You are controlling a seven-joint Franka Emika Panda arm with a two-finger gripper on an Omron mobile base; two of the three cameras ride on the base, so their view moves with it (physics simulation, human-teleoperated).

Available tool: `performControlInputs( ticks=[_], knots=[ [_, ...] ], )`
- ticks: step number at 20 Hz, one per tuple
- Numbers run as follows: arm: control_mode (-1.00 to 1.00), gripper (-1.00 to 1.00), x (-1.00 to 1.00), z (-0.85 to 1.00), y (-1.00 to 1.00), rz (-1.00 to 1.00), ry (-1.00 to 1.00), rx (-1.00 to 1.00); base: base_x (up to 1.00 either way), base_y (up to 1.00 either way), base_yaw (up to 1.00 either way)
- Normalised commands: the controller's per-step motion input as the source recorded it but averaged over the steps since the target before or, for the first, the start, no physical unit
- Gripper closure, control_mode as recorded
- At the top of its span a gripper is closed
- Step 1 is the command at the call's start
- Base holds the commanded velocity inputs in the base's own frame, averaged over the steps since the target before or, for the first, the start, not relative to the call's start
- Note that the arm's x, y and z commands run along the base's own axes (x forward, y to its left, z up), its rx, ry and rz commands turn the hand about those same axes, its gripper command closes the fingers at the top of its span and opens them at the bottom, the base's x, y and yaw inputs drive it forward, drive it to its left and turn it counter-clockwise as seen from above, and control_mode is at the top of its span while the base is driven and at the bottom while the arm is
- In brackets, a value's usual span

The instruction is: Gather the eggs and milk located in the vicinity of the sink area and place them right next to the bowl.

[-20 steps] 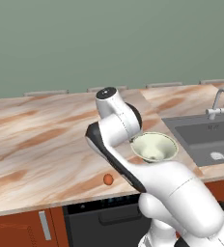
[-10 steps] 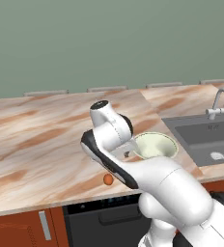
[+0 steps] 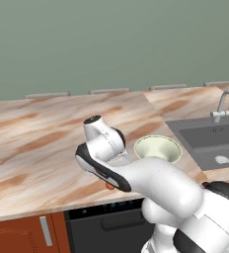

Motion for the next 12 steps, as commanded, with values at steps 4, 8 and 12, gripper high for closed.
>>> performControlInputs(
  ticks=[4,8,12],
  knots=[
    [-1.00,-1.00,0.24,-0.40,0.00,0.00,0.00,0.00,0.00,0.00,0.00],
    [-1.00,-1.00,0.27,-0.44,0.00,0.00,0.00,0.00,0.00,0.00,0.00],
    [-1.00,-1.00,0.29,-0.40,0.00,0.00,0.00,0.00,0.00,0.00,0.00]
  ],
)
